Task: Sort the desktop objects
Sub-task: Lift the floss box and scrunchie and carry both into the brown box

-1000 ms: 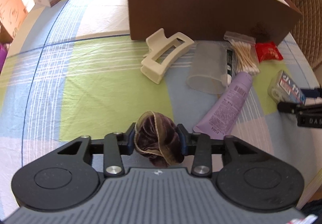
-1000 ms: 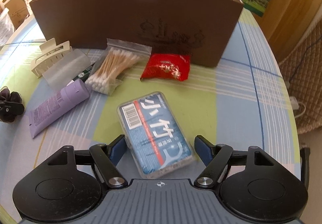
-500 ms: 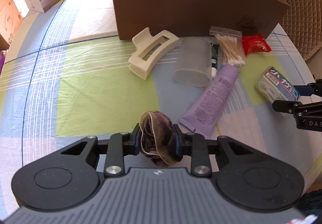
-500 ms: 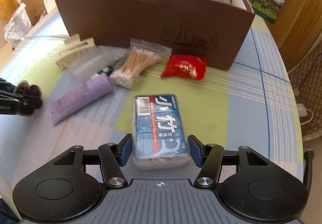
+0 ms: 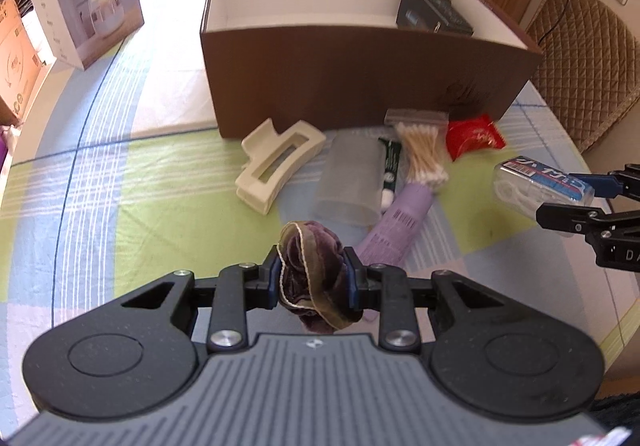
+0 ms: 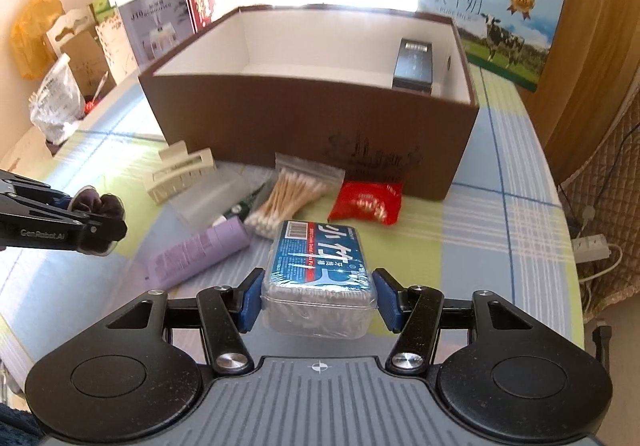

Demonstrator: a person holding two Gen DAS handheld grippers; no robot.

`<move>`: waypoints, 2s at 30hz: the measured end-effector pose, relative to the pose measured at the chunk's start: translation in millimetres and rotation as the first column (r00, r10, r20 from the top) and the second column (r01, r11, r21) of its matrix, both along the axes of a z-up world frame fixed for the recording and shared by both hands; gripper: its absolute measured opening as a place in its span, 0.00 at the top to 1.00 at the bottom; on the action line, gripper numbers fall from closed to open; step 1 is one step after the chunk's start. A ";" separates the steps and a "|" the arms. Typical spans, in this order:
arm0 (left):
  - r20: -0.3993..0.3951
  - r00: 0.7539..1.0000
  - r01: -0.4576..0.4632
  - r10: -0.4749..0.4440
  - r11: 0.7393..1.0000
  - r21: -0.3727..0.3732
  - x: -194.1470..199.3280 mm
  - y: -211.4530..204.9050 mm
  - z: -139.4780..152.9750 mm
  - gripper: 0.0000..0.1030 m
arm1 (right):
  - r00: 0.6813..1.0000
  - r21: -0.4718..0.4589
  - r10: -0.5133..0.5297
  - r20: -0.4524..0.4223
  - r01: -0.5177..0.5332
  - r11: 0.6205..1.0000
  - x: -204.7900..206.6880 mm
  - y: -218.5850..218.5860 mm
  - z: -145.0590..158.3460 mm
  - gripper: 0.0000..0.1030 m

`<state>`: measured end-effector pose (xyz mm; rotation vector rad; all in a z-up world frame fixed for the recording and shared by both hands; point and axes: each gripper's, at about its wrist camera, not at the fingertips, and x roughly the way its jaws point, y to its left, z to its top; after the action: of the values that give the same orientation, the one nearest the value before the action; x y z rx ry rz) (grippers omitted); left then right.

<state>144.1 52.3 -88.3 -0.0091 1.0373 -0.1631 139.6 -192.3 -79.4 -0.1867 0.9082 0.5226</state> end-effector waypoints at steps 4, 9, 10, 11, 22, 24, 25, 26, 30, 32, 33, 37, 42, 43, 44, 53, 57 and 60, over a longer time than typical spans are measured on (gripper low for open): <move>0.023 1.000 0.011 -0.011 1.000 -0.004 3.5 -5.6 9.0 0.76 | 1.000 0.014 -0.004 0.016 0.003 1.000 0.0 -2.8 8.2 0.47; 0.043 0.999 0.023 -0.023 1.000 -0.009 7.9 -12.5 17.5 0.76 | 0.999 0.030 -0.001 0.036 0.000 1.000 0.2 -5.8 17.0 0.47; 0.048 0.999 0.026 -0.025 1.000 -0.009 9.2 -13.6 19.3 0.76 | 0.999 0.034 0.000 0.041 -0.001 0.999 0.6 -5.8 19.3 0.47; 0.053 0.998 0.028 -0.027 1.000 -0.010 10.7 -14.8 21.4 0.76 | 0.999 0.038 0.000 0.047 -0.002 0.999 1.3 -6.0 21.3 0.47; 0.146 0.988 0.045 -0.041 0.999 -0.021 48.3 -19.2 54.3 0.76 | 0.987 0.083 0.032 0.155 -0.045 0.996 24.2 6.3 57.5 0.47; 0.160 0.986 0.045 -0.040 0.999 -0.024 60.4 -20.4 59.3 0.76 | 0.983 0.088 0.036 0.179 -0.053 0.995 33.1 10.7 63.2 0.47; 0.165 0.985 0.045 -0.040 0.999 -0.027 67.1 -21.3 61.7 0.76 | 0.981 0.087 0.038 0.193 -0.056 0.995 38.5 13.8 65.9 0.47; 0.171 0.984 0.048 -0.042 0.998 -0.029 74.0 -22.5 63.7 0.76 | 0.978 0.084 0.041 0.204 -0.059 0.995 44.5 17.0 68.4 0.47; 0.186 0.981 0.066 -0.060 0.997 -0.028 101.7 -29.2 70.9 0.76 | 0.970 0.080 0.047 0.239 -0.068 0.994 69.9 30.6 76.8 0.47; 0.190 0.980 0.073 -0.066 0.997 -0.027 117.4 -31.9 73.3 0.76 | 0.967 0.074 0.047 0.251 -0.068 0.995 83.3 38.7 78.3 0.47; 0.192 0.979 0.076 -0.069 0.997 -0.028 125.6 -31.9 74.4 0.76 | 0.966 0.070 0.045 0.255 -0.065 0.995 91.1 41.7 78.1 0.47; 0.180 0.981 0.078 -0.069 0.996 -0.043 159.2 -32.7 74.4 0.76 | 0.965 0.061 0.033 0.261 -0.051 0.997 119.6 53.4 74.9 0.47; 0.150 0.986 0.083 -0.078 0.996 -0.031 198.7 -35.0 64.8 0.76 | 0.968 0.045 0.020 0.249 -0.032 0.998 153.1 69.1 64.8 0.47; 0.143 0.987 0.081 -0.076 0.996 -0.029 206.2 -35.8 62.2 0.76 | 0.970 0.045 0.014 0.241 -0.025 0.999 159.5 71.3 62.2 0.47; 0.136 0.988 0.080 -0.076 0.996 -0.029 213.7 -36.1 59.7 0.76 | 0.972 0.046 0.007 0.234 -0.019 0.999 166.3 73.6 60.1 0.47; 0.070 0.996 0.056 -0.054 0.998 -0.023 264.7 -31.1 35.5 0.76 | 0.983 0.036 -0.030 0.183 0.023 0.999 216.7 90.5 40.5 0.47; 0.037 0.998 0.046 -0.045 0.999 -0.020 285.1 -29.6 22.0 0.75 | 0.988 0.027 -0.038 0.150 0.035 0.999 236.1 96.9 29.8 0.47; 0.010 0.999 0.038 -0.037 0.999 -0.018 301.3 -29.3 11.0 0.75 | 0.990 0.009 -0.041 0.134 0.040 0.999 247.3 101.8 21.4 0.47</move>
<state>445.3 23.0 -77.3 -0.0052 1.0268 -0.2064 387.0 -90.5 -58.1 -0.1950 0.7781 0.4693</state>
